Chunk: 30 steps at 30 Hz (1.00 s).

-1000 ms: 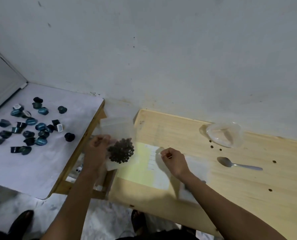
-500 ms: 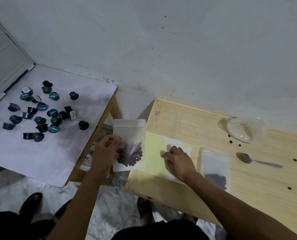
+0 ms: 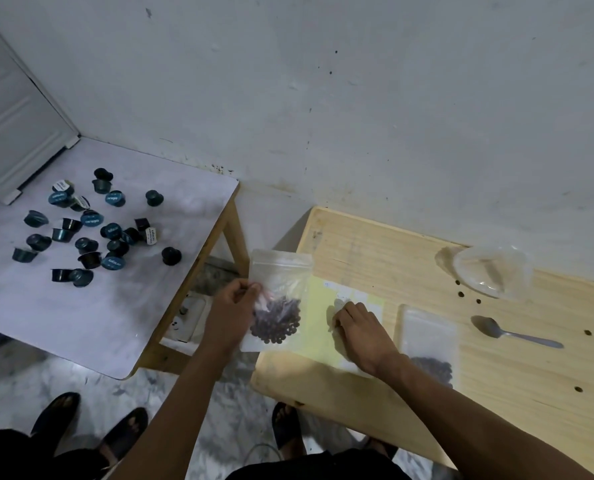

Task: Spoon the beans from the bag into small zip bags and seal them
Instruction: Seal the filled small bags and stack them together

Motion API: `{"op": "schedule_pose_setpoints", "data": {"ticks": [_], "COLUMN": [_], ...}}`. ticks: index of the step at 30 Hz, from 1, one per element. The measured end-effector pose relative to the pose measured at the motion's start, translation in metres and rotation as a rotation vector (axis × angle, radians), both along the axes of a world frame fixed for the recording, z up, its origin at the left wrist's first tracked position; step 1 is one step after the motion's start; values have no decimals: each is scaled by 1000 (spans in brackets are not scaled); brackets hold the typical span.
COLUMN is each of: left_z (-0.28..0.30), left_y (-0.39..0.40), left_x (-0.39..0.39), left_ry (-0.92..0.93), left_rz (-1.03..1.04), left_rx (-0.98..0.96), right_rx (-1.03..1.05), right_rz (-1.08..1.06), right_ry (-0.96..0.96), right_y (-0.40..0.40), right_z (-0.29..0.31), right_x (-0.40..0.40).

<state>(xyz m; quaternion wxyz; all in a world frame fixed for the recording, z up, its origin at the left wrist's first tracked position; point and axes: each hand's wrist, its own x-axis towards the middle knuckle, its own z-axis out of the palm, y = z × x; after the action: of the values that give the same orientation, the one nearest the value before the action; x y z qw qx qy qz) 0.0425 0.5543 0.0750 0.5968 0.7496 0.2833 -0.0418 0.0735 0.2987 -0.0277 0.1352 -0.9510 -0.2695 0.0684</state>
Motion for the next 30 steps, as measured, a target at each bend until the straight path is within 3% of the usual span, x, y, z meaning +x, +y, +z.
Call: {"op": "schedule_pose_setpoints", "data": {"ticks": [6,11,18,22,30], "left_z": [3,10,24,37,54], "left_y": [-17,-33,-69,-91,-109], "left_x": [6,16,32,37,37], "left_ry": [-2,-20,-47,-79,-218], "left_rz": [-30,-89,-139,-179,-296], "left_rx": [-55,-76,-208,-184,-158], "right_rx": [598,878,870,795,952], "right_rz": [-366,-519,-402,-326,-510], "right_ry": [314,439,360,241,257], "right_y": [-7,-12,-8,-3,0], "right_z": [28,83,156,173,178], "right_x": [-9,3,21,26,33]}}
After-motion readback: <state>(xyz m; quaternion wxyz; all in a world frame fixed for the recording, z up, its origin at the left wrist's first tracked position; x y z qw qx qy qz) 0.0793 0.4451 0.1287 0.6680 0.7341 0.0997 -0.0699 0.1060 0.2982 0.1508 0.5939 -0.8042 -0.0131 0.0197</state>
